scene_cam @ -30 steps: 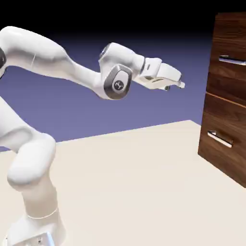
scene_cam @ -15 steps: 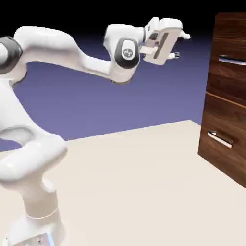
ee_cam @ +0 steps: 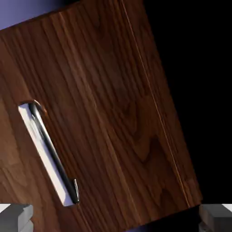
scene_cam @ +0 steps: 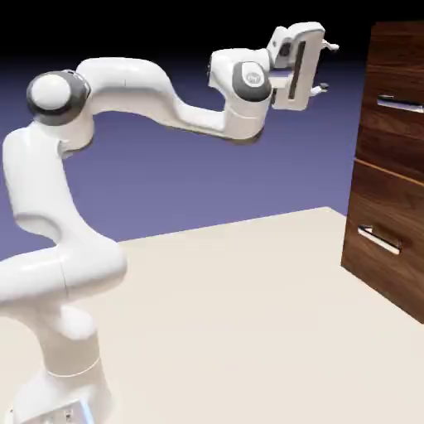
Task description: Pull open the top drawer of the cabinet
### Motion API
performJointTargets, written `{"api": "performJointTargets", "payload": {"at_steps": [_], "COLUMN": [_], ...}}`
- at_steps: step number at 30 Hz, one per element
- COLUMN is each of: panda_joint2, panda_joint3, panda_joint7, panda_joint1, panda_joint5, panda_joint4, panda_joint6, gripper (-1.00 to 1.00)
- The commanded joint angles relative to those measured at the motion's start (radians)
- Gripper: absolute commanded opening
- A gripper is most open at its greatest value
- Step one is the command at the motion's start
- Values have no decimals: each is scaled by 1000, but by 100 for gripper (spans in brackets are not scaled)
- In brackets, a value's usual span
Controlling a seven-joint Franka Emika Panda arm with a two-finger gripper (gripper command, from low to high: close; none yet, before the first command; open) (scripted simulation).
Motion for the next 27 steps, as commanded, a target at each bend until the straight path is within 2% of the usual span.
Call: {"api": "performJointTargets", "payload": {"at_steps": [1,27], "panda_joint2": [-2,-60], "panda_joint3": [31,818], "panda_joint7": [-6,-161], "panda_joint1": [-36,-951], "panda_joint5": [-8,-200], "panda_joint4": [22,576], "panda_joint6": [6,165], "gripper": [0,0]}}
